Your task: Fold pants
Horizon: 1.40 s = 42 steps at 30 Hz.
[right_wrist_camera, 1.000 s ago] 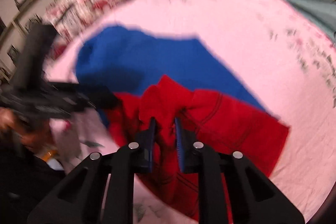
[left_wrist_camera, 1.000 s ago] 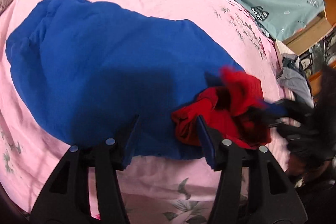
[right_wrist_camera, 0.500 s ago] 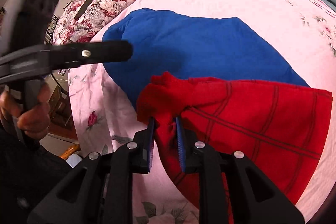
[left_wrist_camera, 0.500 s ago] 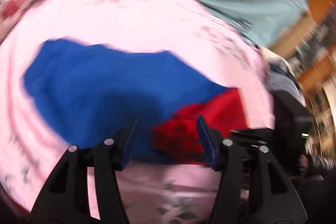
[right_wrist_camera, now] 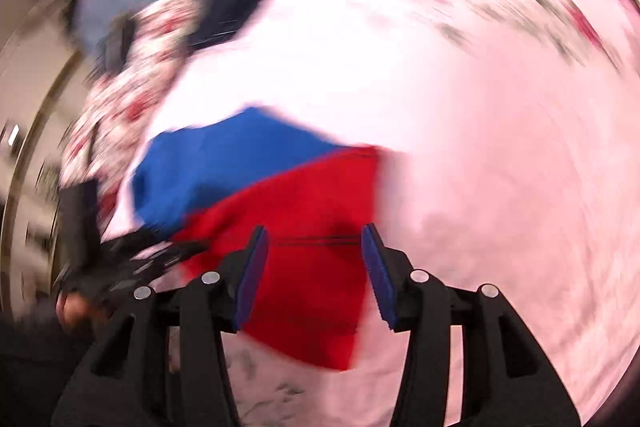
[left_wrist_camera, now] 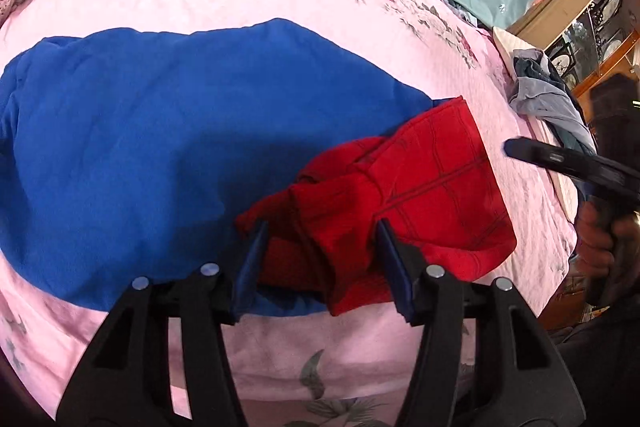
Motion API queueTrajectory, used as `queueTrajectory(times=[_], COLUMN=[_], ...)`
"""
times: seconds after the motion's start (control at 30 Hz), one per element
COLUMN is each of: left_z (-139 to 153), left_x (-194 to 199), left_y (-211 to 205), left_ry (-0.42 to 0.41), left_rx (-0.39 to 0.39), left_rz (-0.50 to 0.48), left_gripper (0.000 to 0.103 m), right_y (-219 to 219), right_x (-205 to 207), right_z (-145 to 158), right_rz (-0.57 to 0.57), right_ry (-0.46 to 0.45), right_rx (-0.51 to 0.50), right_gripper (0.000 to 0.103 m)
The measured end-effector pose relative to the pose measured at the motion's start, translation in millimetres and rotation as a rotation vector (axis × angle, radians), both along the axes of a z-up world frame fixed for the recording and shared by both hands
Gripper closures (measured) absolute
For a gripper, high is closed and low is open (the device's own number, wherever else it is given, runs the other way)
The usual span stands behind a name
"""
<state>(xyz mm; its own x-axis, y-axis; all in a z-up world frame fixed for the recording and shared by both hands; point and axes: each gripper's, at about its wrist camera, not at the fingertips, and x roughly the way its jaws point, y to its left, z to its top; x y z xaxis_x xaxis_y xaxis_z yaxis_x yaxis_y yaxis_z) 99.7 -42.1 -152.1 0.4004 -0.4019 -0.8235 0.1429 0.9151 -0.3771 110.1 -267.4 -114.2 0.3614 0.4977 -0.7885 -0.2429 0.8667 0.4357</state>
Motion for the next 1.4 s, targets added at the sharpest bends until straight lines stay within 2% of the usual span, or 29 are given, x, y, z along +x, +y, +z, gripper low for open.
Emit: queueTrajectory(times=[0.1,0.17,0.2,0.27,0.33,0.37,0.4,0.5,0.57,0.7,0.73,0.8,0.93,1.07,1.13,1.23,1.33,1.4], left_z=[-0.4,-0.1,0.2,0.7,0.1,-1.0,-1.8,-3.9,-4.3,-5.4,-4.6,-1.5,17.1,34.6,38.5,37.5,39.1,42.7], left_x=[-0.3,-2.0,-3.6,-6.0,-8.9,-9.0,-10.1,-13.0,-15.3,-19.2,-19.1,-20.5,-19.6,-18.8,-18.3,-15.4,-14.6,-16.7], left_y=[-0.2,0.5,0.6,0.7,5.2,6.5,8.8,11.7,11.9,15.8,16.1,18.4,29.2,54.9,60.0,63.6,64.7,65.0], left_ry=[0.008,0.009,0.007,-0.002,-0.004,-0.006,-0.007,-0.021,-0.034,-0.045,-0.045,-0.042,-0.075,-0.107,-0.116,-0.104,-0.091,-0.089], left_rx=[-0.006,-0.006,0.000,0.009,-0.006,-0.014,-0.025,-0.037,-0.037,-0.057,-0.053,-0.039,-0.019,-0.032,-0.014,0.006,0.028,0.035], left_rz=[-0.005,-0.005,-0.005,0.000,0.010,0.014,0.021,0.037,0.049,0.077,0.081,0.091,0.137,0.204,0.214,0.211,0.205,0.196], left_gripper=[0.046,0.046,0.046,0.046,0.046,0.046,0.046,0.046,0.046,0.047,0.048,0.048,0.045,0.043,0.043,0.042,0.042,0.040], right_y=[-0.1,7.4,16.4,42.7,84.3,103.0,126.4,167.2,185.2,213.4,217.2,219.6,198.7,166.1,154.3,158.2,169.3,165.9], right_x=[16.1,18.7,16.7,17.4,22.4,23.9,26.2,39.0,51.3,67.4,66.2,65.2,65.9,84.8,93.0,102.7,92.4,92.9], right_z=[-20.7,-8.9,6.9,29.1,35.7,34.0,28.1,8.6,-2.6,-28.0,-32.0,-37.1,-15.1,21.7,29.9,11.3,-21.5,-19.4], right_rz=[-0.018,-0.020,0.019,0.188,0.471,0.587,0.724,0.978,1.097,1.261,1.281,1.299,1.224,1.010,0.926,0.902,0.894,0.814], right_ry=[0.053,-0.009,-0.088,-0.187,-0.166,-0.157,-0.159,-0.129,-0.086,0.059,0.080,0.117,0.045,-0.059,-0.108,-0.074,-0.084,-0.097], right_rx=[0.014,-0.031,-0.029,-0.001,0.011,-0.015,-0.086,-0.241,-0.290,-0.304,-0.307,-0.302,-0.298,-0.251,-0.235,-0.207,-0.279,-0.287], right_gripper=[0.053,0.053,0.054,0.053,0.053,0.053,0.053,0.053,0.053,0.053,0.061,0.077,0.083,0.083,0.083,0.083,0.078,0.065])
